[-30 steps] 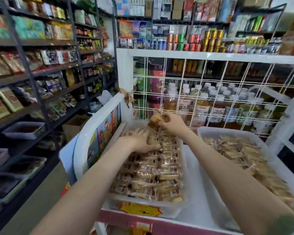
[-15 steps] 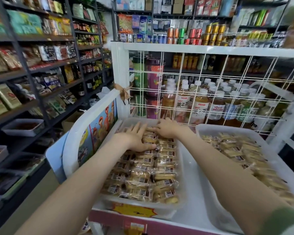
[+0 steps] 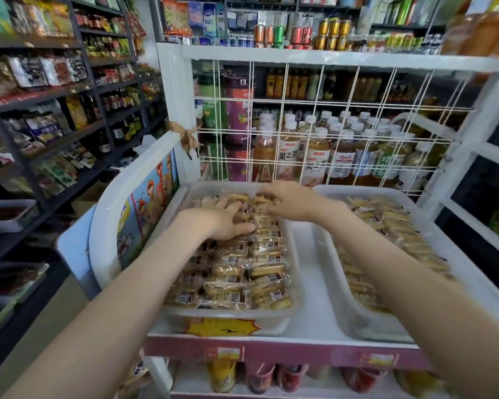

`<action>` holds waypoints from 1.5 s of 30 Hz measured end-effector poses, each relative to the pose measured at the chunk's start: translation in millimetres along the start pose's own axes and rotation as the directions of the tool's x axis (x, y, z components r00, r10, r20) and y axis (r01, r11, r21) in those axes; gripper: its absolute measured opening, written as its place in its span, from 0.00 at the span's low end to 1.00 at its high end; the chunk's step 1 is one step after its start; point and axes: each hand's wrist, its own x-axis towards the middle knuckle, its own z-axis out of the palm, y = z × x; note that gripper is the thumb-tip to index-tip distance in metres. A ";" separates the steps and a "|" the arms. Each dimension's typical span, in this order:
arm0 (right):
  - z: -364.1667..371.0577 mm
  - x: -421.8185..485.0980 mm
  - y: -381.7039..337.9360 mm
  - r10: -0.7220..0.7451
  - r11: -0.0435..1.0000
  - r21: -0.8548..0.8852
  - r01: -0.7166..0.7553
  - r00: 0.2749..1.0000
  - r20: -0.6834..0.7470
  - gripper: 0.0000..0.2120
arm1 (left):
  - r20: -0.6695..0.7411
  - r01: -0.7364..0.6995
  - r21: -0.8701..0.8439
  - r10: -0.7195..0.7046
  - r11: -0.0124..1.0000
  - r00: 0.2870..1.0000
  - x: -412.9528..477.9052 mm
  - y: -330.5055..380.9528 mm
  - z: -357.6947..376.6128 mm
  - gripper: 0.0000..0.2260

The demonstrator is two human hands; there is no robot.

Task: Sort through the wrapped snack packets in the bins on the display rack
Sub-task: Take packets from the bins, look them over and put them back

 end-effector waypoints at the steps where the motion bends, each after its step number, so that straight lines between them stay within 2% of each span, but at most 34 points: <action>1: 0.1 -10.9 -5.5 -0.013 1.000 -0.003 0.014 1.000 0.005 0.21 | -0.011 -0.018 -0.008 0.018 1.000 1.000 -6.2 3.1 0.0 0.35; 4: 3.4 -42.4 -21.0 -0.035 0.998 0.048 0.035 0.999 0.001 0.17 | -0.055 -0.072 -0.033 0.070 0.997 0.996 -32.4 9.2 4.1 0.35; 7: 9.1 -72.1 -32.3 -0.083 0.990 0.113 0.082 0.997 -0.001 0.10 | -0.093 -0.104 -0.090 0.096 0.990 0.991 -60.8 6.1 17.7 0.34; 9: 11.8 -91.6 -38.8 -0.118 0.979 0.172 0.109 0.992 0.042 0.06 | -0.122 -0.127 -0.117 0.112 0.985 0.986 -82.4 1.3 28.6 0.33; 11: 15.0 -108.0 -41.7 -0.143 0.975 0.189 0.118 0.982 0.121 0.05 | -0.193 -0.145 -0.075 0.129 0.987 0.973 -105.4 -1.2 39.3 0.33; 14: 20.4 -123.1 -41.0 -0.156 0.980 0.141 0.138 0.979 0.131 0.06 | -0.384 -0.137 -0.041 0.111 0.990 0.917 -138.6 3.6 61.3 0.30; 16: 22.5 -130.7 -42.5 -0.151 0.984 0.103 0.143 0.986 0.076 0.08 | -0.550 -0.160 -0.082 0.089 0.984 0.830 -157.9 14.6 79.3 0.28; 19: 30.6 -137.4 -47.6 -0.165 0.986 0.035 0.165 0.986 -0.012 0.08 | -0.708 -0.124 0.049 0.122 0.991 0.696 -164.0 25.7 114.1 0.27; 23: 40.1 -140.0 -51.3 -0.153 0.988 0.012 0.156 0.981 -0.120 0.07 | -0.771 -0.039 0.121 0.119 0.992 0.625 -156.7 28.2 138.6 0.21; 30: 63.3 -150.9 -55.4 -0.050 0.989 0.114 0.098 0.930 -0.364 0.04 | -0.815 -0.030 0.155 0.145 0.987 0.561 -153.7 28.6 139.5 0.21; 32: 70.3 -151.4 -55.5 -0.014 0.993 0.105 0.062 0.913 -0.408 0.06 | -0.824 -0.029 0.159 0.149 0.987 0.546 -151.5 27.5 140.2 0.22; 38: 81.9 -153.6 -65.4 0.039 0.997 0.074 0.003 0.825 -0.564 0.12 | -0.819 -0.116 0.120 0.164 0.986 0.550 -150.8 22.5 137.0 0.19; 40: 73.8 -157.0 -72.6 0.083 0.994 0.105 -0.018 0.749 -0.658 0.12 | -0.814 -0.138 0.098 0.159 0.986 0.559 -153.4 23.4 132.0 0.17; 43: 52.6 -162.6 -84.0 0.095 0.991 0.130 0.021 0.570 -0.816 0.11 | -0.785 -0.136 0.076 0.143 0.988 0.603 -155.6 26.0 122.9 0.15; 45: 40.0 -167.7 -89.3 0.181 0.974 0.226 0.022 0.521 -0.834 0.09 | -0.767 -0.144 0.041 0.124 0.989 0.629 -158.0 27.1 122.8 0.20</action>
